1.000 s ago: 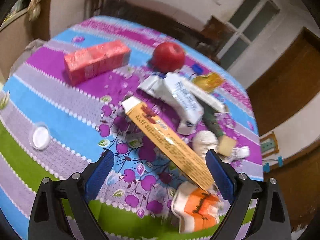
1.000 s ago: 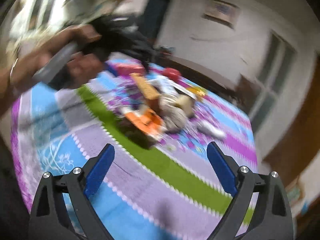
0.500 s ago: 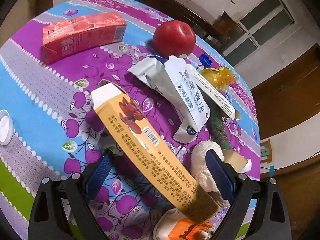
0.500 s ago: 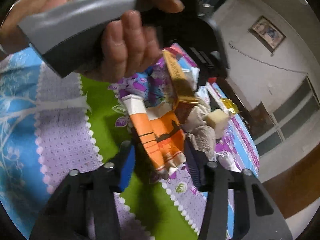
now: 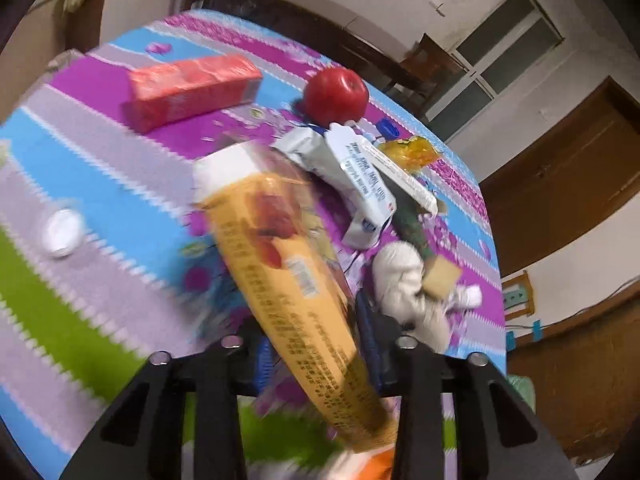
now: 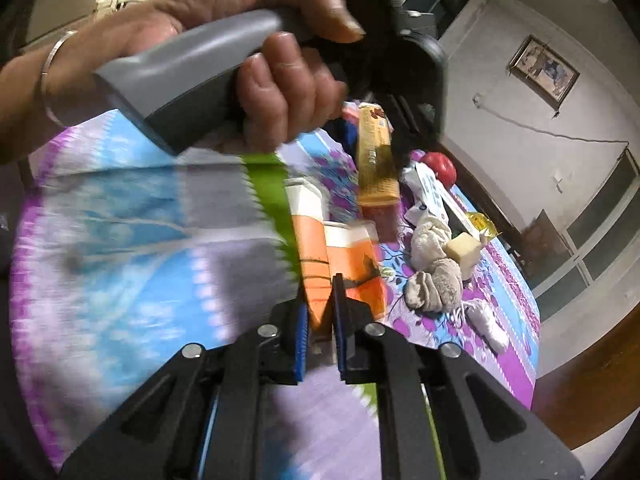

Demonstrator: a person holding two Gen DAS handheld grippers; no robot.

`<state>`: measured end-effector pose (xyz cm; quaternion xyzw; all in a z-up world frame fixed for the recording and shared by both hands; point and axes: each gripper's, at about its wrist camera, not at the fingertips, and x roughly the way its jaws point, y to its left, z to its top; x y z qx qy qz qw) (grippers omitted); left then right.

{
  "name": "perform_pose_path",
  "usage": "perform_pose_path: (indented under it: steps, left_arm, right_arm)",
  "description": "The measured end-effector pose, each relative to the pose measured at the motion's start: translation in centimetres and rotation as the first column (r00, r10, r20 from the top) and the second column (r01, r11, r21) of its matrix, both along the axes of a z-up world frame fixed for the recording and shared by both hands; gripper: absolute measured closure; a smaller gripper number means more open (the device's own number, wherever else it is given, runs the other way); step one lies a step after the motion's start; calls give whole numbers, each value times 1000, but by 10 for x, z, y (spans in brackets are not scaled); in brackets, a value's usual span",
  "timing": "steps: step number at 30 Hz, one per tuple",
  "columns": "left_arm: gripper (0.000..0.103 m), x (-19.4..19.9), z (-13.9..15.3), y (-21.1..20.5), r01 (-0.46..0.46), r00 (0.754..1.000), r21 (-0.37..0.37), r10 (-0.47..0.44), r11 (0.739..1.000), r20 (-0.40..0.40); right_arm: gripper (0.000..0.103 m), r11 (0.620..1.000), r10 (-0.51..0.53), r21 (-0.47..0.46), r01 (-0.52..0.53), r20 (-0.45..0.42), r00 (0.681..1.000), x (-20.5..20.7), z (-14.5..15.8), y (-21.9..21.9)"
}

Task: Collect trash
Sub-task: 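Grasp the yellow snack box with the left gripper while the right gripper grasps the orange-white wrapper, then carry both items over the green basin and open both grippers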

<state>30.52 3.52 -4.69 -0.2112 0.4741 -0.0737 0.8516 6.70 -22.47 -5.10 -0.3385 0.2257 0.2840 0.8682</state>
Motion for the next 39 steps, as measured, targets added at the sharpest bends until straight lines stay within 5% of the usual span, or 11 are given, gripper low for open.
perform_pose_path:
  steps: [9,17,23,32,39]
  left_arm:
    - [76,-67,41,9,41,984,166,-69,985,165]
    - [76,-82,91,-77,187,916,268,-266,945,299]
    - [76,-96,121,-177,245,812,420,-421,874,403]
    - [76,-118,113,-329,420,664,519,-642,745,384]
    - [76,-139,77,-431,559,519,575,-793,598,320]
  right_arm:
    - [94,967,-179,188,174,8,984,-45,37,-50]
    - [94,795,-467,407,450,-62,882,-41,81,-130]
    - [94,643,-626,471,604,-131,769,-52,109,-190]
    - [94,419,-770,441,793,-290,568,-57,114,-291]
    - [94,277,-816,406,871,-378,437,-67,98,-350]
